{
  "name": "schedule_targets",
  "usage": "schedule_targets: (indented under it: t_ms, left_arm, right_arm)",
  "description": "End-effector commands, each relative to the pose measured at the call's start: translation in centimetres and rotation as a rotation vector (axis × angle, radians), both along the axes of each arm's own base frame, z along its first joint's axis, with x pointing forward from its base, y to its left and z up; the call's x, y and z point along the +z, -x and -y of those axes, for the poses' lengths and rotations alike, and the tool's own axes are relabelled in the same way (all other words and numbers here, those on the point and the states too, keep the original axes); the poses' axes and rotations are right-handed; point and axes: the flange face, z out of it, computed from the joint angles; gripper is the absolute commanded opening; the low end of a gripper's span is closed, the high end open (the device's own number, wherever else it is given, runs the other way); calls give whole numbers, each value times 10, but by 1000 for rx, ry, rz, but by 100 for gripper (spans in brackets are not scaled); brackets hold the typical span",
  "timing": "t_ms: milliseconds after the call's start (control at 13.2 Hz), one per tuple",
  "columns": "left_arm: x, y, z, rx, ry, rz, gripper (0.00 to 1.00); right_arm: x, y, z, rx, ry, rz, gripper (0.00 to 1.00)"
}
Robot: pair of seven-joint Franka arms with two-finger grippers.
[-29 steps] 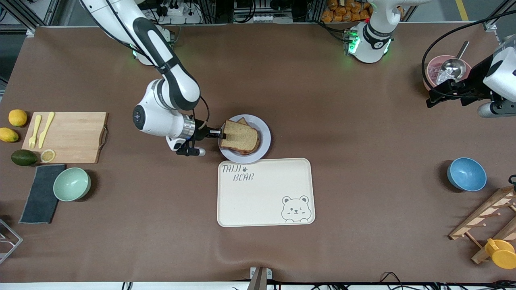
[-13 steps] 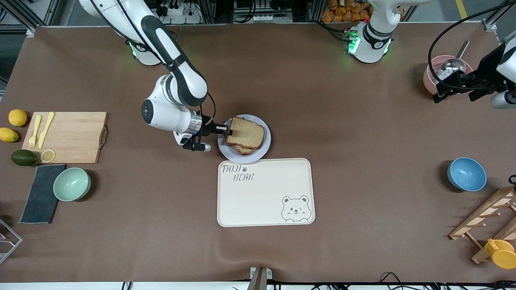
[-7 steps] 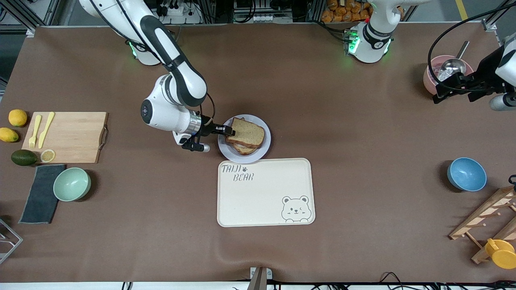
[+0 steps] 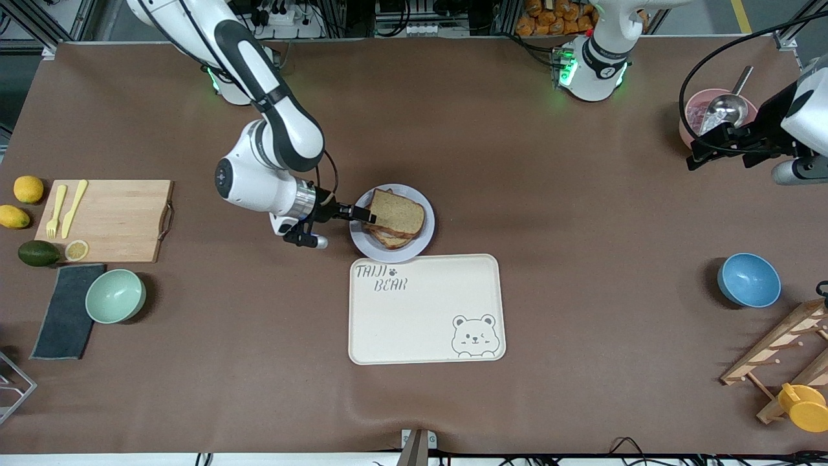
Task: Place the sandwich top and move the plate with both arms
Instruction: 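Lower the bread slice onto the egg and open the right gripper, then withdraw the right gripper while the left gripper moves toward the plate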
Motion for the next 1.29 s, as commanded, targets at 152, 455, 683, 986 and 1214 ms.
schedule_targets:
  t_ms: [152, 455, 683, 986, 1214]
  left_arm:
    - [-1, -1, 5, 7, -1, -7, 100]
    - [-13, -1, 6, 8, 7, -18, 100]
    - [-14, 0, 13, -2, 12, -14, 100]
    - [-33, -5, 37, -37, 20, -13, 100]
    - [-53, -3, 55, -53, 60, -25, 100]
  right_arm:
    - [29, -24, 22, -46, -26, 30, 80]
    - [44, -54, 67, 26, 15, 25, 76]
    - [74, -84, 128, 97, 28, -28, 78]
    - [95, -102, 186, 153, 120, -25, 95]
    - [112, -112, 229, 219, 236, 7, 100]
